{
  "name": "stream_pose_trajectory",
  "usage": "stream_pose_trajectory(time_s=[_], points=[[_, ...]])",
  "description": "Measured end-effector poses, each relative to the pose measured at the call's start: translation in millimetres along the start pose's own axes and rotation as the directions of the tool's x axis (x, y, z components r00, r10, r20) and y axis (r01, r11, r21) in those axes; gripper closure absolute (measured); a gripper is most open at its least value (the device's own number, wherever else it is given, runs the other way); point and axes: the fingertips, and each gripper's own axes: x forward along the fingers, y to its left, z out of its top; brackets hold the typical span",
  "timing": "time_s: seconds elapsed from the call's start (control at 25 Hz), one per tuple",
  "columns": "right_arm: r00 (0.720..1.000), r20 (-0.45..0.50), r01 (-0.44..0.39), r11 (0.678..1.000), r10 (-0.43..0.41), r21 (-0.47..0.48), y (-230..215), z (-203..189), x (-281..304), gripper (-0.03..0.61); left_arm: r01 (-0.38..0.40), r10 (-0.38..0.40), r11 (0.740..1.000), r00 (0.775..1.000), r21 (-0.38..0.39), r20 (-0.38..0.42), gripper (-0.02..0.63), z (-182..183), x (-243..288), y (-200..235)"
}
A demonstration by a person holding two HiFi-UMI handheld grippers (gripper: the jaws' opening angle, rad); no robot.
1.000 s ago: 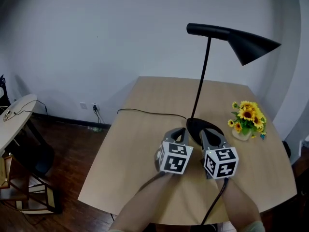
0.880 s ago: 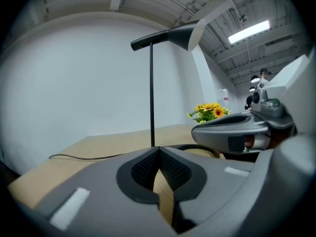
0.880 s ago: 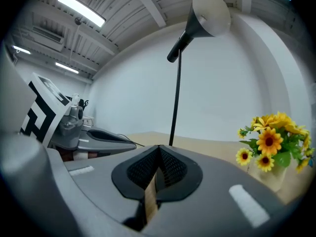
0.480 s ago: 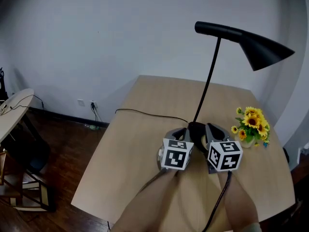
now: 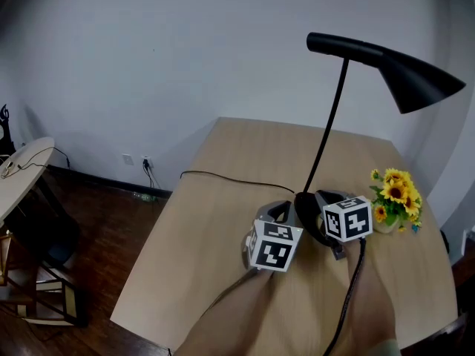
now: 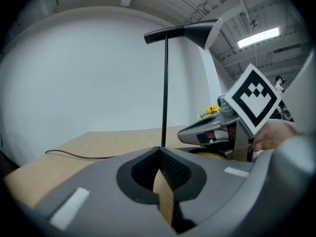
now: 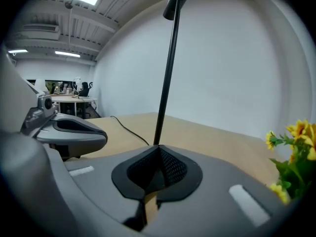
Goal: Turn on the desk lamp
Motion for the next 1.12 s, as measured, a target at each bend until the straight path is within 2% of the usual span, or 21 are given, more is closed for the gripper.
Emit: stream_pose_trajectory(time_s=[0.24,0.52,0.72,0.92,1.12], points=[[0.997,-0.073,-0.027,1.000,0.027,0.007,2,-16,18,0.580,0.006,-0.005,0.999,1.000,0.040,-0.020,0.617,0,1,-5],[0.990,-0.135,-0.028,0.999,0.031,0.025,5,-25,24,0.580,0.005,-0.004,1.000,0.999,0.029,-0.038,0.617,-2,3,-4],[0.988,-0.141,-0.043,0.994,0.057,0.099,-1,-29,27,0.578,0.005,-0.004,1.000,0.999,0.031,-0.040,0.617,-3,4,-4],[0.987,-0.151,-0.041,0.996,0.052,0.079,0,-29,28,0.578,0.007,-0.006,1.000,0.999,0.013,-0.039,0.617,-3,3,-2],[0.984,-0.167,-0.047,0.995,0.062,0.091,0,-32,29,0.578,0.004,-0.003,1.000,0.999,0.029,-0.036,0.617,-2,2,-4]])
